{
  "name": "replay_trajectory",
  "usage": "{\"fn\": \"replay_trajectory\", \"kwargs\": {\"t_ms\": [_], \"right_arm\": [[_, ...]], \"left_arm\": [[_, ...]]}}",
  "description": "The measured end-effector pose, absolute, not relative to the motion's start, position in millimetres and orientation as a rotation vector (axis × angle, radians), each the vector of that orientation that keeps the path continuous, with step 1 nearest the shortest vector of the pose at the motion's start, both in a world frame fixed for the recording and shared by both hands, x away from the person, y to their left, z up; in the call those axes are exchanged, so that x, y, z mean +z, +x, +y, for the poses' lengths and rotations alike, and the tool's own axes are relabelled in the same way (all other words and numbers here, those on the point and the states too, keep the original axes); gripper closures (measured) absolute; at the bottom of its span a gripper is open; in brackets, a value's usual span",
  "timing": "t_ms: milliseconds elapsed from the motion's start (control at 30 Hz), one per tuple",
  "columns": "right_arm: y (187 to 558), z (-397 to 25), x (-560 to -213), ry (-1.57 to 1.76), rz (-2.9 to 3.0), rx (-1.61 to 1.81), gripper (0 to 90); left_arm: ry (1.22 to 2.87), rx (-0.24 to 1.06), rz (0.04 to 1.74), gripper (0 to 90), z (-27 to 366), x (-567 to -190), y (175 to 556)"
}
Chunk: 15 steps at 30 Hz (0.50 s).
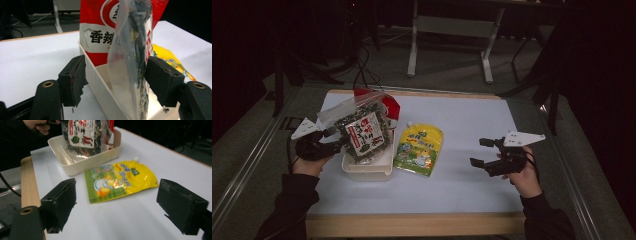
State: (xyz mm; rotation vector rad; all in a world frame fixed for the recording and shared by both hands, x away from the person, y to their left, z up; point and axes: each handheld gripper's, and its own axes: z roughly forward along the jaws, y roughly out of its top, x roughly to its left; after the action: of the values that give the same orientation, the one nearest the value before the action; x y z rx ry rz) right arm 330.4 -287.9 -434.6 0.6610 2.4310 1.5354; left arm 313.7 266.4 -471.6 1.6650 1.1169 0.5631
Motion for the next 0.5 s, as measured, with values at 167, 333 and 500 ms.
{"fn": "replay_trajectory", "kwargs": {"t_ms": [167,333,500], "right_arm": [[331.3,-285.8,-438.0,0.707,2.431,1.535,13.5],[331.6,-284.9,-437.2,0.725,2.416,1.527,13.2],[331.3,-284.9,-436.7,0.734,2.41,1.53,12.9]], "left_arm": [[1.657,0.588,1.122,27.4,264.9,-471.0,307.4],[1.663,0.586,1.133,5.4,263.8,-468.7,299.8],[1.654,0.571,1.108,2.1,259.8,-464.7,285.5]]}}
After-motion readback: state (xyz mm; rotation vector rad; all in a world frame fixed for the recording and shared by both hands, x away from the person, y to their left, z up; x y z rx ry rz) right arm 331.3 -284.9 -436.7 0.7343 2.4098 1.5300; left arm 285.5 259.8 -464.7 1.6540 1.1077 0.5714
